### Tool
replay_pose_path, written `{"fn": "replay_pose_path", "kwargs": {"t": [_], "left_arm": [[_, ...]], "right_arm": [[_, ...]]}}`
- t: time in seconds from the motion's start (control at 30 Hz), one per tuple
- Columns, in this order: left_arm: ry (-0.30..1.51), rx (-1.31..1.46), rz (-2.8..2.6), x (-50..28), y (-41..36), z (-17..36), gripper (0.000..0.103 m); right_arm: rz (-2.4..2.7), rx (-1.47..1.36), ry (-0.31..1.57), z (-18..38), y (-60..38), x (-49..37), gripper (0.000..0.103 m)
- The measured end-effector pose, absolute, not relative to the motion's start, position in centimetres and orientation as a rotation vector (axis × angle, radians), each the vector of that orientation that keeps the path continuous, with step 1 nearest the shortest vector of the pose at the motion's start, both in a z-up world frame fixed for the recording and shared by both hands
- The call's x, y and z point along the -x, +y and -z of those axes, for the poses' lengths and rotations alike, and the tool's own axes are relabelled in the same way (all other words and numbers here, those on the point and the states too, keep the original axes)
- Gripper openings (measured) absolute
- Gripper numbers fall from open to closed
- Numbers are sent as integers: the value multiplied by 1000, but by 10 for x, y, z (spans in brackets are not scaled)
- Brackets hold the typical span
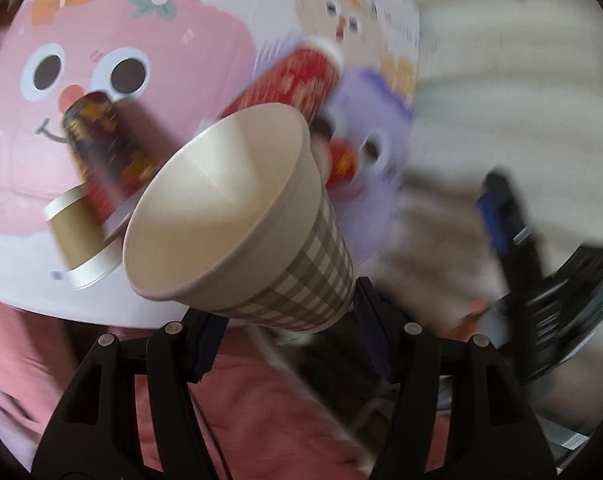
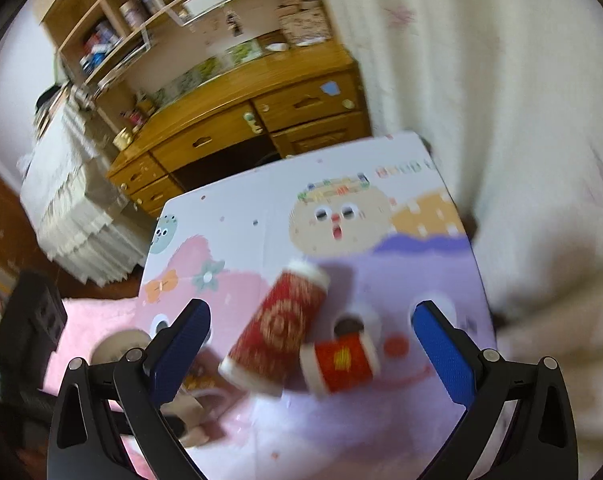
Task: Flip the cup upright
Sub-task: 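Lift the checkered cup with the left gripper and rotate it mouth-up, then lower the checkered cup upright onto the table and open the left gripper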
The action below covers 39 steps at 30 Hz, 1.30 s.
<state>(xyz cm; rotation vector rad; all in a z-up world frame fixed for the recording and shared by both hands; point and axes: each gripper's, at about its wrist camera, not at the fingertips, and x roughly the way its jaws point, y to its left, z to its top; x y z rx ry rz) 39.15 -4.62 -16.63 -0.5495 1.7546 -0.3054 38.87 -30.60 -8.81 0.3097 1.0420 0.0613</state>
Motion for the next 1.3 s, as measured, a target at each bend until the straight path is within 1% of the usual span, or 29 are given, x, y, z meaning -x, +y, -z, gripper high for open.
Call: {"fn": "replay_pose_path", "kwargs": {"t": [0.1, 0.2, 0.23, 0.4, 0.5, 0.63, 0.77, 0.87, 1.0, 1.03, 1.13, 1.3], "left_arm": [[1777, 347, 368, -345, -58, 169, 58], [1802, 131, 426, -307, -75, 184, 58], [1809, 84, 432, -284, -68, 184, 58], [1847, -103, 490, -253, -94, 224, 58], [1832, -215, 516, -242, -109, 245, 58], [1838, -251, 536, -236, -122, 270, 58], [1826, -301, 542, -236, -132, 282, 59], [1864, -264, 547, -238, -130, 292, 59], [1879, -311, 535, -240, -125, 300, 59], [1881, -315, 528, -239, -124, 300, 62], [1880, -310, 512, -233, -118, 290, 75], [1818, -251, 519, -214, -91, 250, 79]], "right_arm": [[-35, -381, 1045, 89, -309, -335, 103], [9, -420, 1069, 97, -312, -285, 103], [15, -436, 1082, 102, -313, -273, 103], [-1, -538, 1155, 127, -328, -226, 103], [-25, -562, 1196, 145, -341, -218, 103], [-79, -565, 1256, 167, -354, -219, 103], [-156, -547, 1311, 182, -359, -225, 103], [-186, -535, 1338, 188, -358, -227, 103], [-227, -533, 1345, 190, -354, -231, 103], [-236, -531, 1350, 191, -351, -236, 103], [-259, -520, 1370, 194, -345, -247, 103], [-296, -547, 1398, 197, -330, -256, 103]]}}
